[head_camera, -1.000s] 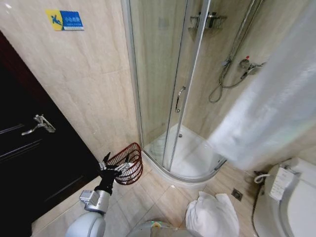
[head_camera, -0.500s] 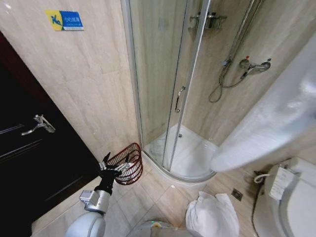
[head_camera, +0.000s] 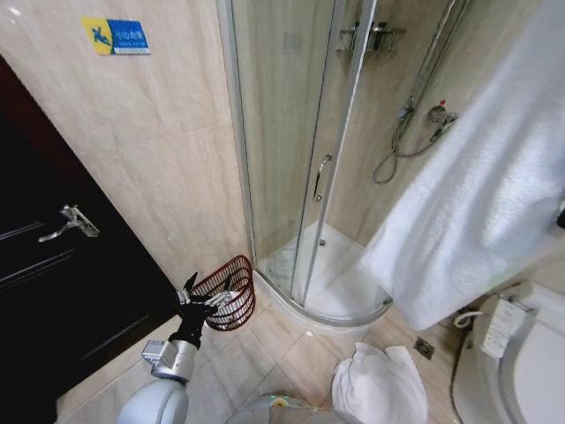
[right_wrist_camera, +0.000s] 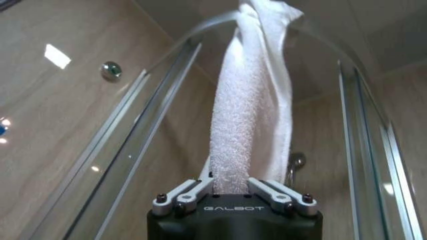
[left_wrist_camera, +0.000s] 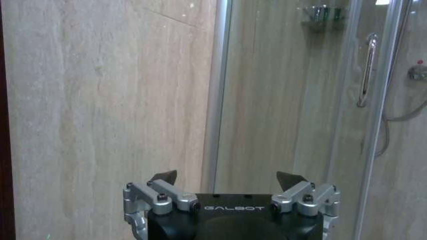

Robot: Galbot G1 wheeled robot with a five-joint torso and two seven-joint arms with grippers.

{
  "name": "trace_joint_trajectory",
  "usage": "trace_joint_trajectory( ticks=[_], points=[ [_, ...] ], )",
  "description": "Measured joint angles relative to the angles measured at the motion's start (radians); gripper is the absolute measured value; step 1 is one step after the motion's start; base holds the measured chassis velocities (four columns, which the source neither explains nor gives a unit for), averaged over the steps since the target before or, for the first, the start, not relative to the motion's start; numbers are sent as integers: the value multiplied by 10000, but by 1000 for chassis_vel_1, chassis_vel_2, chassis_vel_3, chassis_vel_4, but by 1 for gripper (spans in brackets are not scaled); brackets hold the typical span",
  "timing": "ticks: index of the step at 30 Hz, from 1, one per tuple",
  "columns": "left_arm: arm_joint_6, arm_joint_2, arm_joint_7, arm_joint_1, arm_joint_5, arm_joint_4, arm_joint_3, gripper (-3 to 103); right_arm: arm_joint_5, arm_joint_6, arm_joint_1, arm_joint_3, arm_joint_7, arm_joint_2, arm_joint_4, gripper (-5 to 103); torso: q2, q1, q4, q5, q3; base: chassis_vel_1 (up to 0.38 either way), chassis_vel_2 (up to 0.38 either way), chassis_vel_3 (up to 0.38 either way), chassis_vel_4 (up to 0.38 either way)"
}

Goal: Discard the used towel into the hamper.

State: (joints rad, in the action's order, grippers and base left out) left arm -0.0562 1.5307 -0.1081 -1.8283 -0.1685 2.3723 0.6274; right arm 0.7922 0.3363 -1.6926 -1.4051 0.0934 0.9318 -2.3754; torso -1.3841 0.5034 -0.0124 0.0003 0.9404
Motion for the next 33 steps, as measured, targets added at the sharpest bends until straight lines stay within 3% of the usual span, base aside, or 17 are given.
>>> trace_joint_trajectory(
  ticks=[6, 11, 25, 33],
  points=[
    [0, 0, 0, 0, 0, 0, 0, 100, -861, 1525, 219, 192, 1241, 239, 797, 5, 0, 0, 2, -4, 0, 0, 0, 0, 0],
    [1, 1, 0, 0, 0, 0, 0, 100, -1109, 2205, 46, 552, 1709, 586, 1403, 5, 0, 0, -2, -1, 0, 0, 0, 0, 0],
    [0, 0, 0, 0, 0, 0, 0, 100, -1084, 3352, -27, 1159, 2376, 1160, 1700, 5, 0, 0, -1, -1, 0, 0, 0, 0, 0],
    [0, 0, 0, 0, 0, 0, 0, 100, -1022, 3595, 76, 649, 2042, 1201, 532, 5, 0, 0, 0, -5, 0, 0, 0, 0, 0]
  ],
)
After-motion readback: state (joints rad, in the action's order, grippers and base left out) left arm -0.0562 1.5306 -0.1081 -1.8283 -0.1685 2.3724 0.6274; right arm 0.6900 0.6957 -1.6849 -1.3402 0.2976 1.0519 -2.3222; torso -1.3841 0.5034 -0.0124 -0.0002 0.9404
